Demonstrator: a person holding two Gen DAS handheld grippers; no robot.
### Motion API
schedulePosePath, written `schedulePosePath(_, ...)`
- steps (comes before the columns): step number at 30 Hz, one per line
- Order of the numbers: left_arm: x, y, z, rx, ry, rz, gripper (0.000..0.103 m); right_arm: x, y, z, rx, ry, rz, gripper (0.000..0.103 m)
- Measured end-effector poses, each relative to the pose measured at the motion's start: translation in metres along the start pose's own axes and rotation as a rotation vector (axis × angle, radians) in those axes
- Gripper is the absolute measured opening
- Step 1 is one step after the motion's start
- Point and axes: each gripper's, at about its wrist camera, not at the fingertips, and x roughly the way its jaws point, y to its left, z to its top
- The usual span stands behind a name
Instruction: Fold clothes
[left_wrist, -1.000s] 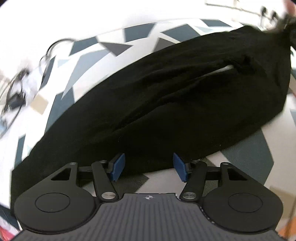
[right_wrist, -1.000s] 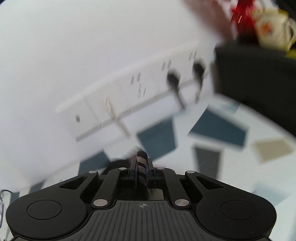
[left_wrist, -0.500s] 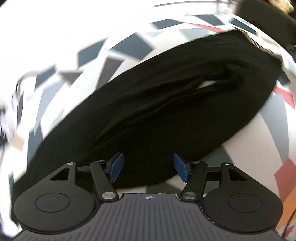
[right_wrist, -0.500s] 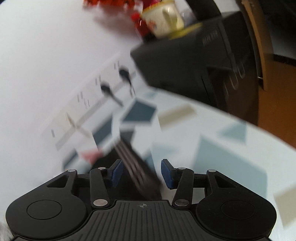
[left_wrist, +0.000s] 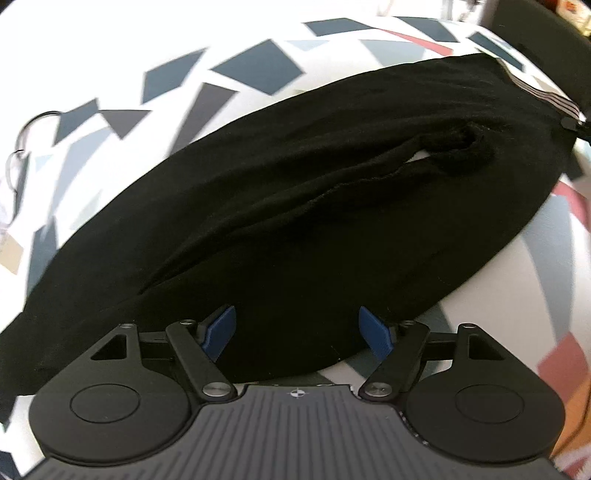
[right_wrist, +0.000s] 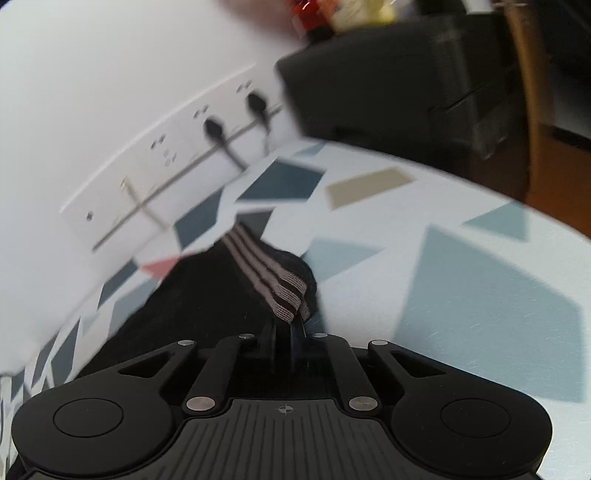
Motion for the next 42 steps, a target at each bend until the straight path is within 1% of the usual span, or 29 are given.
schedulePosePath(2, -0.001, -0.009, -0.004, 0.009, 0.001, -0.053, 0.076, -0.013, -0.013, 0.003, 0.019, -0.023, -0.044, 0.006)
schedulePosePath(4, -0.004, -0.025, -0.010, 0.076, -0.012, -0.108, 0.076, -0.024, -0.035, 0.005, 0.051, -0.020, -0.106, 0.006)
schedulePosePath(6, -0.009, -0.038, -0.016, 0.134, -0.019, -0.176, 0.076, -0.033, -0.058, 0.008, 0.084, 0.006, -0.186, 0.007)
schedulePosePath(7, -0.011, -0.041, -0.019, 0.137, -0.019, -0.209, 0.076, -0.039, -0.067, 0.010, 0.103, 0.004, -0.215, 0.009)
schedulePosePath(8, -0.014, -0.041, -0.022, 0.125, -0.014, -0.222, 0.076, -0.046, -0.071, 0.013, 0.112, 0.002, -0.256, 0.021)
schedulePosePath(9, -0.017, -0.040, -0.023, 0.103, -0.003, -0.211, 0.076, -0.052, -0.070, 0.016, 0.112, -0.012, -0.294, 0.025)
schedulePosePath(10, -0.021, -0.037, -0.024, 0.085, -0.001, -0.174, 0.076, -0.062, -0.064, 0.019, 0.103, -0.050, -0.305, 0.029)
schedulePosePath(11, -0.027, -0.034, -0.025, 0.074, -0.014, -0.137, 0.079, -0.060, -0.051, 0.015, 0.078, -0.039, -0.278, 0.030)
schedulePosePath(12, -0.033, -0.025, -0.027, 0.035, -0.032, -0.120, 0.082, -0.055, -0.037, 0.010, 0.050, -0.016, -0.245, 0.032)
schedulePosePath(16, -0.057, 0.016, -0.037, -0.136, -0.108, -0.065, 0.083, -0.037, 0.022, -0.010, -0.060, 0.074, -0.111, 0.038)
schedulePosePath(18, -0.060, 0.047, -0.046, -0.259, -0.127, -0.015, 0.084, -0.027, 0.051, -0.021, -0.115, 0.118, -0.045, 0.042)
schedulePosePath(20, -0.064, 0.080, -0.056, -0.382, -0.138, 0.048, 0.084, -0.018, 0.080, -0.031, -0.170, 0.163, 0.023, 0.042)
schedulePosePath(22, -0.068, 0.122, -0.074, -0.561, -0.138, 0.099, 0.083, -0.009, 0.110, -0.041, -0.224, 0.207, 0.090, 0.042)
schedulePosePath(23, -0.070, 0.144, -0.085, -0.666, -0.143, 0.105, 0.083, -0.004, 0.124, -0.046, -0.252, 0.230, 0.124, 0.042)
schedulePosePath(24, -0.073, 0.167, -0.098, -0.790, -0.149, 0.097, 0.082, 0.001, 0.139, -0.051, -0.279, 0.252, 0.157, 0.042)
schedulePosePath(25, -0.074, 0.189, -0.112, -0.920, -0.153, 0.082, 0.079, 0.005, 0.154, -0.057, -0.306, 0.274, 0.191, 0.042)
schedulePosePath(26, -0.073, 0.206, -0.122, -1.026, -0.166, 0.060, 0.071, 0.010, 0.168, -0.062, -0.333, 0.296, 0.225, 0.042)
schedulePosePath(27, -0.072, 0.220, -0.130, -1.103, -0.185, 0.030, 0.070, 0.013, 0.178, -0.067, -0.340, 0.300, 0.216, 0.042)
schedulePosePath(29, -0.065, 0.237, -0.136, -1.177, -0.210, -0.013, 0.070, 0.018, 0.196, -0.078, -0.345, 0.294, 0.165, 0.043)
schedulePosePath(30, -0.062, 0.245, -0.139, -1.211, -0.222, -0.034, 0.070, 0.014, 0.202, -0.082, -0.346, 0.286, 0.136, 0.044)
schedulePosePath(33, -0.049, 0.259, -0.136, -1.237, -0.240, -0.074, 0.070, 0.017, 0.217, -0.091, -0.342, 0.290, 0.083, 0.047)
schedulePosePath(34, -0.045, 0.263, -0.134, -1.244, -0.245, -0.088, 0.069, 0.018, 0.222, -0.095, -0.346, 0.294, 0.071, 0.050)
schedulePosePath(35, -0.041, 0.268, -0.133, -1.252, -0.251, -0.101, 0.067, 0.020, 0.228, -0.099, -0.355, 0.291, 0.062, 0.053)
schedulePosePath(36, -0.037, 0.272, -0.132, -1.259, -0.256, -0.114, 0.062, 0.020, 0.233, -0.101, -0.364, 0.289, 0.055, 0.054)
schedulePosePath(38, -0.028, 0.281, -0.130, -1.274, -0.268, -0.141, 0.060, 0.020, 0.240, -0.106, -0.378, 0.288, 0.043, 0.055)
schedulePosePath(40, -0.023, 0.289, -0.128, -1.271, -0.256, -0.149, 0.055, 0.020, 0.244, -0.111, -0.388, 0.277, 0.029, 0.057)
schedulePosePath(41, -0.021, 0.291, -0.127, -1.270, -0.254, -0.153, 0.049, 0.020, 0.246, -0.114, -0.393, 0.271, 0.022, 0.059)
schedulePosePath(42, -0.021, 0.293, -0.127, -1.268, -0.256, -0.152, 0.034, 0.020, 0.247, -0.116, -0.403, 0.263, 0.017, 0.060)
